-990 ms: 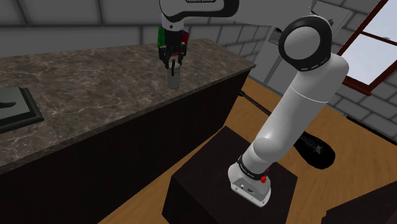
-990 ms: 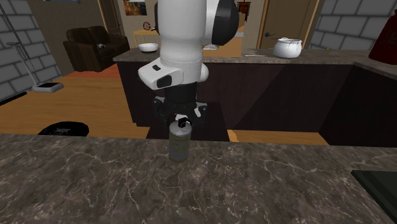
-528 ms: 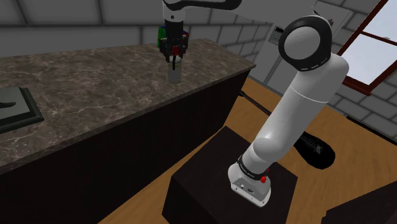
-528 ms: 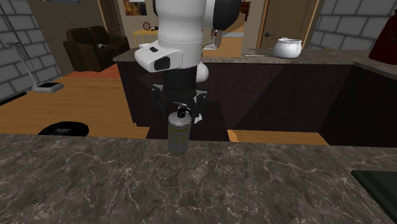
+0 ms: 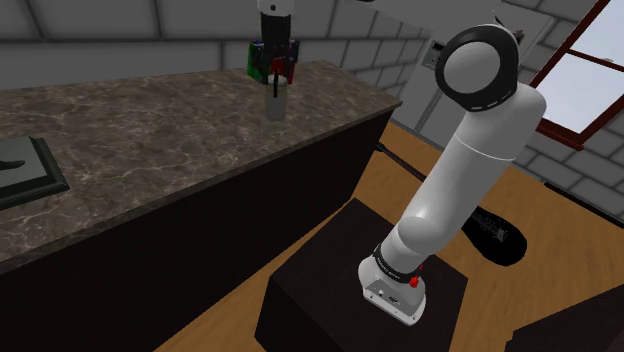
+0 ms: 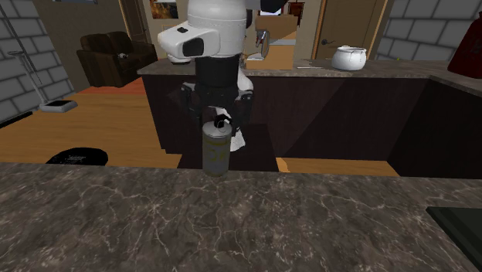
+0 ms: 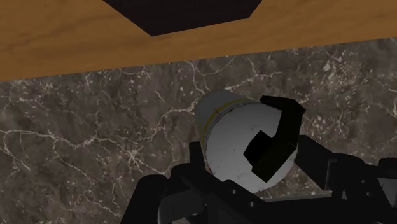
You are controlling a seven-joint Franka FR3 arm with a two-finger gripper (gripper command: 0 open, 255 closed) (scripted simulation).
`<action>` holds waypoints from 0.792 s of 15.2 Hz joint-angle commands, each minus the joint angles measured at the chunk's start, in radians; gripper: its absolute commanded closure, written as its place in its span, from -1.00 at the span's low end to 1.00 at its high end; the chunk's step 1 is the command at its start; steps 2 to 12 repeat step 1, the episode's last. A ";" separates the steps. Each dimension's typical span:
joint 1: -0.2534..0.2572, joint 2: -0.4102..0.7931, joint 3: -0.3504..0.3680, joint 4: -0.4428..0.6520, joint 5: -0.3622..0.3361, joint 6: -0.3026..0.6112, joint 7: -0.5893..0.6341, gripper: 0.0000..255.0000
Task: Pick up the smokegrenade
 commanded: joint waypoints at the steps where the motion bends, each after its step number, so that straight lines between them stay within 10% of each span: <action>1: 0.000 0.002 0.000 0.010 0.000 -0.009 0.000 1.00; 12: 0.000 0.002 0.000 0.010 0.000 -0.009 0.000 1.00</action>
